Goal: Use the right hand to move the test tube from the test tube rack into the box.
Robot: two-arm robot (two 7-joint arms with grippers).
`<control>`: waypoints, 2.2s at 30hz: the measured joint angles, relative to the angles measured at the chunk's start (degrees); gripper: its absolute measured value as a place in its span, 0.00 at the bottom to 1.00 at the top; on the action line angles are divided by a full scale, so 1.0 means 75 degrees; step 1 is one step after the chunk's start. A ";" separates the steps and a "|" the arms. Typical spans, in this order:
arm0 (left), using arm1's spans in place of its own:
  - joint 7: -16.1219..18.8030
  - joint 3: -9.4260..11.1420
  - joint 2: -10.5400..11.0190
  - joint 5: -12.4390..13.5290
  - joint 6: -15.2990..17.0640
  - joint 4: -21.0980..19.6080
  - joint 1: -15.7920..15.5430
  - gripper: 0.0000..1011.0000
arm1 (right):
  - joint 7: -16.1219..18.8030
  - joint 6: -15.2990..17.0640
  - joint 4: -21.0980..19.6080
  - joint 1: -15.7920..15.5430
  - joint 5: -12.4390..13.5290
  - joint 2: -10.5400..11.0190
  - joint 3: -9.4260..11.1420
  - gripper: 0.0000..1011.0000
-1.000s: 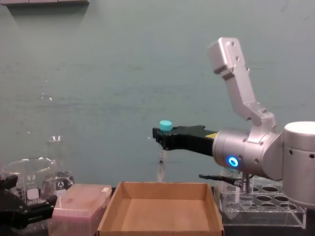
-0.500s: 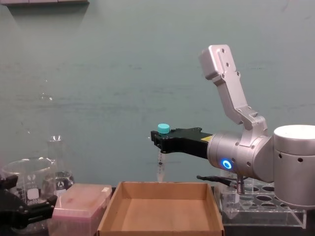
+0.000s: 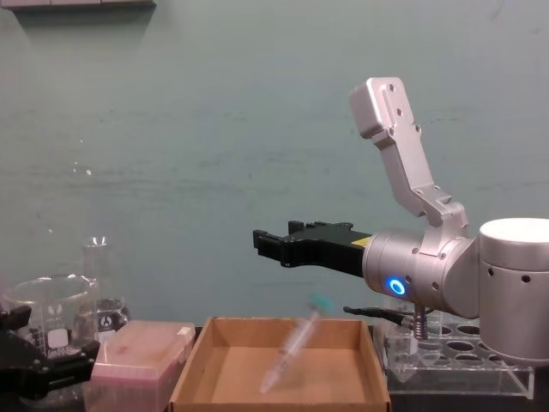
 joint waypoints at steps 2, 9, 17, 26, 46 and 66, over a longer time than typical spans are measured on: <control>0.0000 0.0000 0.0000 0.0000 0.0000 0.0000 0.0000 0.99 | 0.0004 0.0004 -0.0004 -0.0002 0.0003 0.0001 0.0001 0.60; 0.0000 0.0000 0.0000 0.0000 0.0000 0.0000 0.0000 0.99 | 0.0011 0.0011 -0.0014 -0.0007 0.0008 0.0006 0.0005 0.82; 0.0000 0.0000 0.0000 0.0000 0.0000 0.0000 0.0000 0.99 | 0.0016 0.0018 -0.0019 -0.0013 0.0014 0.0010 0.0005 0.99; 0.0000 0.0000 0.0000 0.0000 0.0000 0.0000 0.0000 0.99 | -0.0016 -0.0203 -0.0992 -0.0495 -0.0062 0.0271 0.0159 0.99; 0.0000 0.0000 0.0000 0.0000 0.0000 0.0000 0.0000 0.99 | -0.2102 -0.1411 -0.4073 -0.3521 -0.0658 0.1496 0.2124 0.99; 0.0000 0.0000 0.0000 0.0000 0.0000 0.0000 0.0000 0.99 | -0.2709 -0.1228 -0.3678 -0.4119 -0.0837 0.1347 0.2821 0.99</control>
